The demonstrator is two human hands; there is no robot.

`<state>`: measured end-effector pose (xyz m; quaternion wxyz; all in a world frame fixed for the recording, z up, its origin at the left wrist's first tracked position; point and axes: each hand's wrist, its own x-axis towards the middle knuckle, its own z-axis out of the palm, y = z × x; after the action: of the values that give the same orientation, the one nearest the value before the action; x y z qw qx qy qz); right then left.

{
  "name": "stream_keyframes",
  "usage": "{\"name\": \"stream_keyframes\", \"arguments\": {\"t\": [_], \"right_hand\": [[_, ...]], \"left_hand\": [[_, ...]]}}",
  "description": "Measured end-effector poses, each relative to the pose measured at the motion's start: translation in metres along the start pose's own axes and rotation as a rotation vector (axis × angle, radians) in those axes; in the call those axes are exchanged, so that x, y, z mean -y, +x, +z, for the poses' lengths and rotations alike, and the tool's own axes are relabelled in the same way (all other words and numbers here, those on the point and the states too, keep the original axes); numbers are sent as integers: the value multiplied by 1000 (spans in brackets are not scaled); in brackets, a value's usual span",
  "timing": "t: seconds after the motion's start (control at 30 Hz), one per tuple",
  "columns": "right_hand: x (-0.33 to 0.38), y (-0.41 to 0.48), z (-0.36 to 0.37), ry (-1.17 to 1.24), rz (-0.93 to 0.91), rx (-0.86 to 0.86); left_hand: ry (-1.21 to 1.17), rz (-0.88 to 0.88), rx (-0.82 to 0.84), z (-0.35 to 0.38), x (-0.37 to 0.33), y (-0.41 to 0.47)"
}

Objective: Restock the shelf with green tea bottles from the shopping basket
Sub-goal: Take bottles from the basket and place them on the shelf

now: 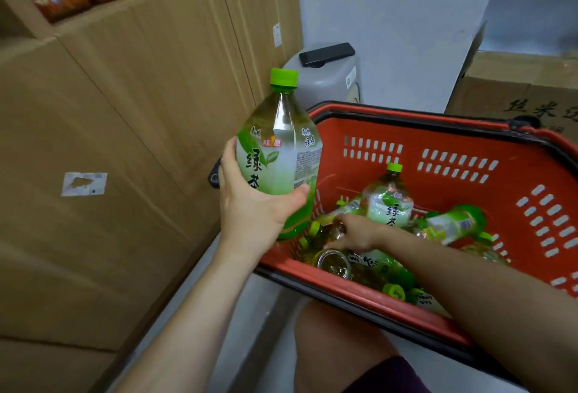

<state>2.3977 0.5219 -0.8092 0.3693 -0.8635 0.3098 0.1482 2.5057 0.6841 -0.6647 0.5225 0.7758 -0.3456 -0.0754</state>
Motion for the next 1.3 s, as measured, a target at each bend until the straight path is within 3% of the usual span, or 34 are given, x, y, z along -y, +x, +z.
{"name": "stream_keyframes", "arguments": {"t": [0.17, 0.27, 0.4, 0.5, 0.67, 0.93, 1.3], "right_hand": [[11, -28, -36, 188, -120, -250], [40, -61, -83, 473, -239, -456], [105, -100, -126, 856, -494, -592], [154, -111, -136, 931, -617, -586], [239, -117, -118, 858, -791, -526], [375, -93, -79, 945, -916, -443], [581, -101, -72, 986, -1211, -478]], "left_hand": [[21, 39, -34, -11, 0, -3], [-6, 19, -41, -16, 0, 0], [-107, -52, -92, -28, 4, 7], [-133, -75, -154, -50, 3, 5], [-134, -103, -287, -115, 5, -3], [-64, -64, -621, -264, -6, -6], [161, 13, -984, -450, -29, 21]]}}
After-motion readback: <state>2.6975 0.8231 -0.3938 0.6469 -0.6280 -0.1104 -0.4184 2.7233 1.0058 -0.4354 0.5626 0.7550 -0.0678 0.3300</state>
